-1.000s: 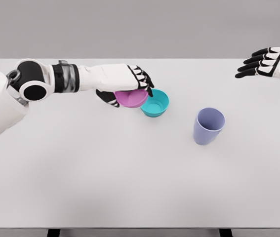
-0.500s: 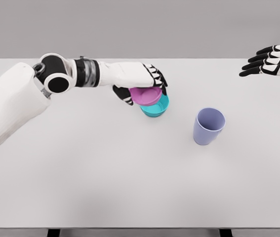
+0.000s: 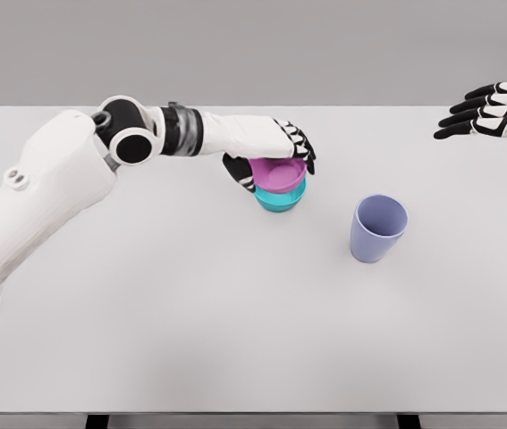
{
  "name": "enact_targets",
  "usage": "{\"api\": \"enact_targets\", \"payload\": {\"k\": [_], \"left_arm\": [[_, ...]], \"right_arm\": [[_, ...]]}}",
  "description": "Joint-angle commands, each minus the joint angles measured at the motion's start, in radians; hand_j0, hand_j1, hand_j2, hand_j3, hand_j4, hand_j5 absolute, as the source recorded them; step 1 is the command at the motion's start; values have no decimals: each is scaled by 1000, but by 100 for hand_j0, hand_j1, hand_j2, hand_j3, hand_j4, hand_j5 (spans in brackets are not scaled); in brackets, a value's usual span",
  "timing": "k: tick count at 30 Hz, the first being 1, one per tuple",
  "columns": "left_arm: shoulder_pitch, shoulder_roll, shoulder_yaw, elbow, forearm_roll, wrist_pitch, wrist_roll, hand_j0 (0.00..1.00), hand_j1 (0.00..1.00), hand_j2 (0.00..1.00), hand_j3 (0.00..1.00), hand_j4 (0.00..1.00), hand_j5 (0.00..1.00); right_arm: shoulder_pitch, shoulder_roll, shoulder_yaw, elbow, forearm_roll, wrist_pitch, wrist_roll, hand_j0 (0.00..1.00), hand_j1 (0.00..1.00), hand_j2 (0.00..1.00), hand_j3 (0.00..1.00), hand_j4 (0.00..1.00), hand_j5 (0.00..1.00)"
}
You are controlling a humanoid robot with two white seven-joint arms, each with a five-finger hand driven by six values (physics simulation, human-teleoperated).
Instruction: Stacking bowl and cup with both arms
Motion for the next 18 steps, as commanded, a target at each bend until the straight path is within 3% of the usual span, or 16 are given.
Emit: {"api": "enact_targets", "payload": {"k": [1, 15, 18], "left_arm": [[0, -9, -3, 18, 5, 3, -1, 69, 69, 69, 69, 69, 69], [0, -28, -7, 66, 7, 3, -1, 69, 69, 69, 69, 69, 69], [0, -29, -9, 67, 5, 3, -1, 70, 70, 70, 70, 70, 70]], "right_arm": [[0, 0, 0, 0, -5, 3, 0, 100, 100, 100, 100, 100, 100], [0, 9, 11, -1, -3, 3, 0, 100, 100, 100, 100, 100, 100], [0, 49, 16, -1, -3, 3, 0, 100, 100, 100, 100, 100, 100]]}}
